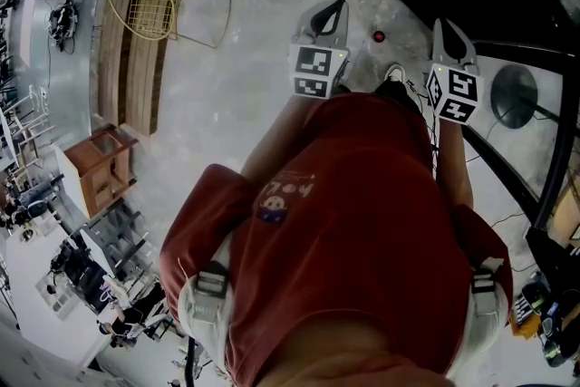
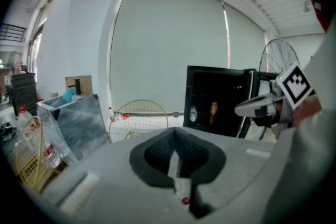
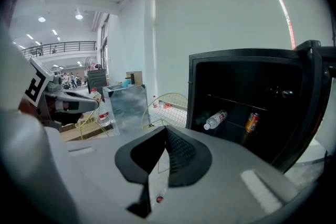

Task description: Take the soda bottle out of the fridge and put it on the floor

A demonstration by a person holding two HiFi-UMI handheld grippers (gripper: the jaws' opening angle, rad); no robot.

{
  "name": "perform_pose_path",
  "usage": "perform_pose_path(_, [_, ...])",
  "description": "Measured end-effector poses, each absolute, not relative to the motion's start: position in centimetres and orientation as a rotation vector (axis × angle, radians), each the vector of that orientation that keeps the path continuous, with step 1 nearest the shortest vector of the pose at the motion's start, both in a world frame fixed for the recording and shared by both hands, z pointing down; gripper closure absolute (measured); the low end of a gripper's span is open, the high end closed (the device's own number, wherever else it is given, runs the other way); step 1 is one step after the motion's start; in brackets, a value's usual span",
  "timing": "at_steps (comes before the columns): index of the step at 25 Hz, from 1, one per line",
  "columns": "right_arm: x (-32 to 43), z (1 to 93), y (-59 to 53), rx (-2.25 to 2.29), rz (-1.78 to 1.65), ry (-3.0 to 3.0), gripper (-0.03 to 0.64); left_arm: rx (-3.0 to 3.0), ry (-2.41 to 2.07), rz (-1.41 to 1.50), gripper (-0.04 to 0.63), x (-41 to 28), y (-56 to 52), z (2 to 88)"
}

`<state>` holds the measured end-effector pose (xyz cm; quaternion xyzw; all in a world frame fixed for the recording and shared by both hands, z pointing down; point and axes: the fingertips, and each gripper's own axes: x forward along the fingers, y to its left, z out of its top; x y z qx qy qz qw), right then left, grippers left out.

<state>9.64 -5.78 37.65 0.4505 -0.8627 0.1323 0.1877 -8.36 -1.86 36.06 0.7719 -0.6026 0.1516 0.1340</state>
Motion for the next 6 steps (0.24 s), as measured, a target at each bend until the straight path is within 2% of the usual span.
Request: perform_pose_path(6, [9.81,37.74,-6.18,1.261,0.374,-2.424,0.615,2.247,-1.742,0.457,0.596,-8.08,-2.26,35.96])
